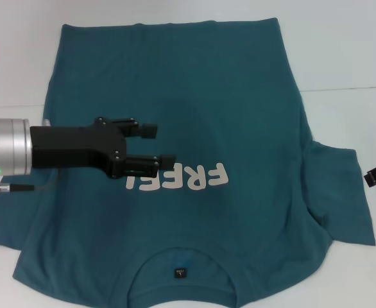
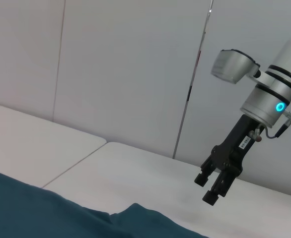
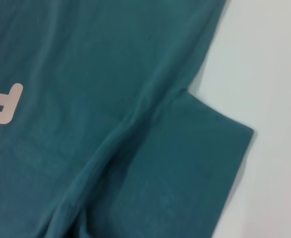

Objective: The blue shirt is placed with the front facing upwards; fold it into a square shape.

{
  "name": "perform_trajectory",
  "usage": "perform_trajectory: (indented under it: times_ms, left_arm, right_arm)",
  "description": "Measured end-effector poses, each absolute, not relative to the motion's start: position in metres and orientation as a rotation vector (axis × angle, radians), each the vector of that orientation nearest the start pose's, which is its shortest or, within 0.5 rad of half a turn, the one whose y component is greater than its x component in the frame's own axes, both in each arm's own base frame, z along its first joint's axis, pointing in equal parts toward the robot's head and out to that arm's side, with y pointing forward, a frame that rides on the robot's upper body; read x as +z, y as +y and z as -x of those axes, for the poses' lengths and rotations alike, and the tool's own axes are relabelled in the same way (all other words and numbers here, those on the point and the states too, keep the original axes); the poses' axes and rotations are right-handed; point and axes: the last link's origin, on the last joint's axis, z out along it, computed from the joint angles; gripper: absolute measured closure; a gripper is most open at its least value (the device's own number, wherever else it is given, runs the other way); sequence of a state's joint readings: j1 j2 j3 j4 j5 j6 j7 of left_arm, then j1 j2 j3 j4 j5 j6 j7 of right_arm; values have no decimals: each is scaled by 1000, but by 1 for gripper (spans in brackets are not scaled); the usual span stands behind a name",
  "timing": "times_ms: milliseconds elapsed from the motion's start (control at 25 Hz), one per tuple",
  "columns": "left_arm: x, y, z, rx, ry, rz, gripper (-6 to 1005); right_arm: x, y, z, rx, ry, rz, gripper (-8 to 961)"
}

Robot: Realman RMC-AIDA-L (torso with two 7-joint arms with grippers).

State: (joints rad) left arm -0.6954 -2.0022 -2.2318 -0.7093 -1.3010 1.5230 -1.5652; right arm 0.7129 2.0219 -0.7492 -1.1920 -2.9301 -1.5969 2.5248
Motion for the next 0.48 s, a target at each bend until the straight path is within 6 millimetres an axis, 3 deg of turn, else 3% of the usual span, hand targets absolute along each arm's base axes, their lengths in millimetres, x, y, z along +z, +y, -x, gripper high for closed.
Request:
perform_trajectory:
  times_ms: [240, 480]
  left_arm:
    - [12, 380, 185, -717, -476, 2848, 156]
    - [10, 379, 184, -721, -478, 2850, 156]
  right_arm:
    - [128, 375, -281, -339, 1425, 2033, 29]
    - [153, 362, -305, -126, 1524, 1944, 29]
